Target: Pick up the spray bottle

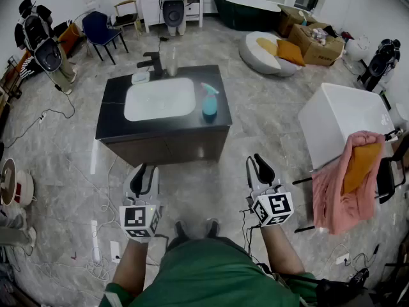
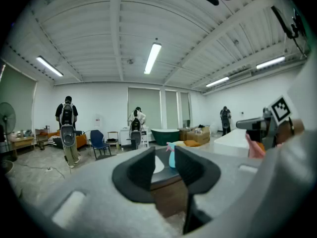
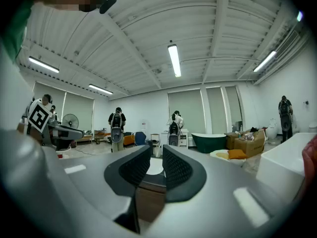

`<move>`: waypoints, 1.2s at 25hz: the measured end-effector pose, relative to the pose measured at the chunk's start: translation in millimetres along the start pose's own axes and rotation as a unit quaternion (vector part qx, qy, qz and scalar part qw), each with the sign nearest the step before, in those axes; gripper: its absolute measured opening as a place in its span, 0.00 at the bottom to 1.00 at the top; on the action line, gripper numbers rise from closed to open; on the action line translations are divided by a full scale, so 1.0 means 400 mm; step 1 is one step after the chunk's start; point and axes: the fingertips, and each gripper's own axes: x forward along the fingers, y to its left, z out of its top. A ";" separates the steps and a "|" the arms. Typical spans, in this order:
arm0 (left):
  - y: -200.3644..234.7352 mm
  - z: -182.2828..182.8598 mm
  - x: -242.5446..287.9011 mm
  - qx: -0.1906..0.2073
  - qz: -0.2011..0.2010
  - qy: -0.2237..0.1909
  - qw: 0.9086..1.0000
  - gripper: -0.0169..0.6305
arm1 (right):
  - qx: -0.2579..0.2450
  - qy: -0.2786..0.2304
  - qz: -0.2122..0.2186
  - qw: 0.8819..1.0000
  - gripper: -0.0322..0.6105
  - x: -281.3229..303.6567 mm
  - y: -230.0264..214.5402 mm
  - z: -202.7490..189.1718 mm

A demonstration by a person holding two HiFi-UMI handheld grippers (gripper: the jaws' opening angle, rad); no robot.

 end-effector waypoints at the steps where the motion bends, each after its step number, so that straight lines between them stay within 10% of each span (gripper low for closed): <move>1: -0.006 0.004 0.006 0.000 0.000 0.000 1.000 0.21 | 0.000 0.000 0.001 1.000 0.17 0.003 -0.006 0.003; 30: -0.146 -0.020 0.450 -0.027 -0.048 0.023 0.998 0.40 | 0.022 -0.016 -0.010 1.000 0.26 0.160 -0.351 0.026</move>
